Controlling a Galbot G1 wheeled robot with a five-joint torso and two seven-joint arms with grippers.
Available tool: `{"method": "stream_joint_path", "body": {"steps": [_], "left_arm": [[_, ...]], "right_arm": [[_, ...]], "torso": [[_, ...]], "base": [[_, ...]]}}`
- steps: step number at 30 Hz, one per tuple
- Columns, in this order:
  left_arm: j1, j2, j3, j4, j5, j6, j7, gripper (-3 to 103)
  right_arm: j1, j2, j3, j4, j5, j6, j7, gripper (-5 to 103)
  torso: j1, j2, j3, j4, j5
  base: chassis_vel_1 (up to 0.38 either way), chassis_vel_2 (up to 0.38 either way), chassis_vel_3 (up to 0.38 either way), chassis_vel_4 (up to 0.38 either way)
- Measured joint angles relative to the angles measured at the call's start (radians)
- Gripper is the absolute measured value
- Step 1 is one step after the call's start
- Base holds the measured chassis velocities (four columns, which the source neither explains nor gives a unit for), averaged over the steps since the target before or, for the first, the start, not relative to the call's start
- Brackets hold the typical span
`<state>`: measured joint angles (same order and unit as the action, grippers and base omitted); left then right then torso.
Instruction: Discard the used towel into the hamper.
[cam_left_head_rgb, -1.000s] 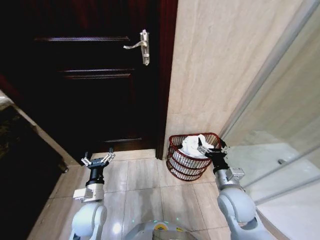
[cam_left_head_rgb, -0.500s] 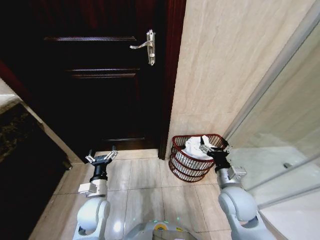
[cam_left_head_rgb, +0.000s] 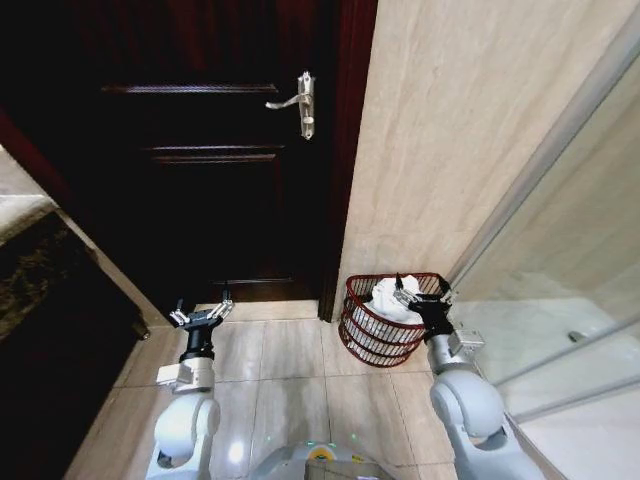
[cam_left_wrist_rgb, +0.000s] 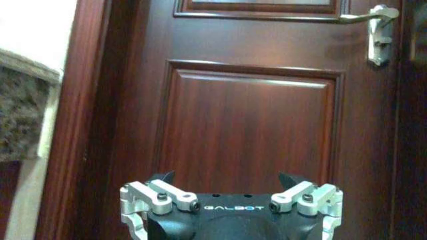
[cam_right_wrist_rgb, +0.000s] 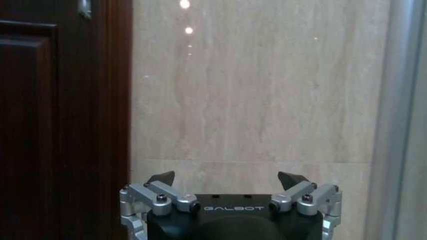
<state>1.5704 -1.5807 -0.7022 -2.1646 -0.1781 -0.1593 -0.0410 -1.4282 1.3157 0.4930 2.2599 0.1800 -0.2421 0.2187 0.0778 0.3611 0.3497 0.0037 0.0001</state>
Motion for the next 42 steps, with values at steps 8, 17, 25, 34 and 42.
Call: {"method": "stream_joint_path", "body": {"steps": [8, 17, 25, 34, 42], "left_arm": [[-0.015, -0.005, 0.004, 0.010, 0.023, 0.005, 0.000, 100], [-0.016, -0.005, 0.004, -0.001, 0.029, 0.021, 0.000, 100], [-0.027, 0.004, 0.008, -0.007, 0.013, 0.042, 0.013, 100], [-0.030, 0.162, 0.004, -0.028, -0.121, 0.134, 0.057, 100], [-0.030, 0.177, 0.020, -0.057, -0.132, 0.151, 0.055, 100]], "right_arm": [[0.000, -0.011, 0.020, -0.003, 0.004, 0.007, -0.001, 100], [-0.006, -0.006, 0.034, -0.002, 0.013, 0.012, -0.003, 100], [0.004, 0.028, 0.034, 0.011, 0.001, -0.012, -0.002, 100], [0.007, 0.066, 0.088, 0.023, 0.004, -0.055, -0.041, 100], [-0.020, 0.105, 0.108, 0.036, -0.011, -0.057, -0.079, 100]], "torso": [[0.009, 0.022, 0.013, 0.0002, -0.0001], [0.023, 0.061, 0.037, 0.0002, -0.0001], [0.035, 0.093, 0.058, 0.0003, -0.0003], [0.049, 0.133, 0.083, 0.0003, -0.0001], [0.063, 0.168, 0.104, 0.0002, -0.0001]], "base": [[0.015, 0.011, 0.011, 0.012], [0.000, 0.000, 0.000, 0.000], [0.000, 0.000, 0.000, 0.000], [0.000, 0.000, 0.000, 0.000], [0.000, 0.000, 0.000, 0.000]]}}
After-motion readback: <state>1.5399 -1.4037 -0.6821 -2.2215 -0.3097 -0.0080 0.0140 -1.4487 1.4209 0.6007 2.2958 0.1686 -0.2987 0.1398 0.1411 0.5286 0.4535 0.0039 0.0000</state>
